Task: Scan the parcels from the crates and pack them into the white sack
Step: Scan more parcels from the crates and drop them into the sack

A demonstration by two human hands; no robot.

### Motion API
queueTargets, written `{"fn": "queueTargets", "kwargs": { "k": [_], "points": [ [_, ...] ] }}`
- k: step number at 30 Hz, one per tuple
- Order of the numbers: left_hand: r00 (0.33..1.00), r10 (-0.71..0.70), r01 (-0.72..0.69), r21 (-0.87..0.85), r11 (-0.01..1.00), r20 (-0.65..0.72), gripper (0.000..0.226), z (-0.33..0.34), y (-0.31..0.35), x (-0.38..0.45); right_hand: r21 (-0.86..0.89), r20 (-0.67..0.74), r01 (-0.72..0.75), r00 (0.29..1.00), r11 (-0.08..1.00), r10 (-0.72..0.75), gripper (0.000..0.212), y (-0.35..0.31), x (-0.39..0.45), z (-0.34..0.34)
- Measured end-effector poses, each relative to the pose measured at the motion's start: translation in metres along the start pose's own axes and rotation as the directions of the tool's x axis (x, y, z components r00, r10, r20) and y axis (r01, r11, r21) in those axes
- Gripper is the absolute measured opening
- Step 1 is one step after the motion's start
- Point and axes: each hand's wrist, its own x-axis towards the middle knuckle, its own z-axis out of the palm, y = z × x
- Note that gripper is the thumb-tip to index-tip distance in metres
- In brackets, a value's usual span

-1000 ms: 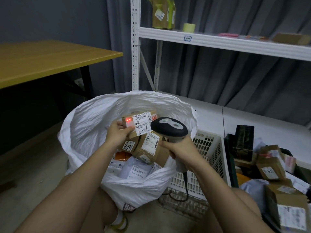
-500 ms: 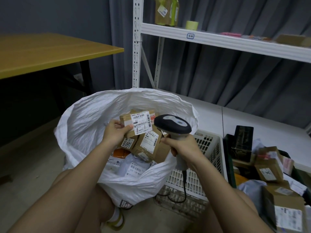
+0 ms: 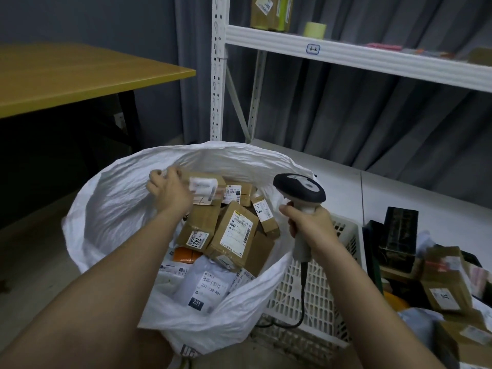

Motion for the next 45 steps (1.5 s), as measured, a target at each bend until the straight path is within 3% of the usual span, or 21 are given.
{"fn": "queueTargets", "kwargs": {
  "k": [3, 6, 10, 21, 24, 28, 32, 35, 38, 41, 45],
  "points": [
    [0.994, 0.018, -0.018, -0.001, 1.000, 0.106, 0.038, 0.012, 0.003, 0.005, 0.002, 0.010, -0.010, 1.000, 1.000, 0.010, 0.014, 0.005, 0.010, -0.004],
    [0.960, 0.196, -0.182, -0.087, 0.980, 0.199, 0.030, 0.022, 0.008, -0.002, 0.008, -0.005, -0.011, 1.000, 1.000, 0.011, 0.015, 0.012, 0.016, -0.014],
    [0.897, 0.352, -0.299, -0.220, 0.929, 0.268, 0.028, 0.034, 0.026, -0.029, 0.051, -0.065, -0.008, 0.998, 0.999, 0.011, 0.014, 0.021, 0.015, -0.032],
    [0.664, 0.580, -0.408, -0.421, 0.810, 0.473, 0.023, 0.091, 0.123, -0.128, 0.257, -0.309, 0.083, 0.951, 0.963, 0.001, 0.016, 0.032, -0.031, -0.142],
    [0.574, 0.643, -0.440, -0.472, 0.764, 0.506, 0.022, 0.112, 0.153, -0.170, 0.352, -0.420, 0.103, 0.906, 0.930, 0.058, 0.021, 0.044, -0.044, -0.177],
    [0.456, 0.668, -0.456, -0.490, 0.743, 0.588, 0.020, 0.148, 0.179, -0.223, 0.350, -0.523, 0.116, 0.847, 0.930, 0.091, 0.022, 0.064, -0.065, -0.231],
    [0.349, 0.644, -0.425, -0.498, 0.756, 0.681, 0.019, 0.191, 0.190, -0.280, 0.272, -0.583, 0.006, 0.797, 0.962, 0.160, 0.025, 0.109, -0.094, -0.282],
    [0.284, 0.591, -0.401, -0.466, 0.789, 0.755, 0.025, 0.228, 0.188, -0.323, 0.292, -0.669, -0.078, 0.696, 0.953, 0.262, 0.028, 0.147, -0.118, -0.311],
    [0.242, 0.514, -0.360, -0.416, 0.835, 0.823, 0.032, 0.264, 0.182, -0.361, 0.343, -0.749, -0.125, 0.562, 0.931, 0.351, 0.018, 0.181, -0.137, -0.331],
    [0.192, 0.428, -0.338, -0.350, 0.874, 0.883, 0.042, 0.292, 0.181, -0.391, 0.371, -0.784, -0.148, 0.479, 0.917, 0.394, 0.011, 0.206, -0.144, -0.343],
    [0.185, 0.436, -0.312, -0.368, 0.876, 0.881, 0.051, 0.318, 0.180, -0.417, 0.425, -0.781, -0.139, 0.443, 0.894, 0.440, 0.009, 0.221, -0.133, -0.357]
  ]
}}
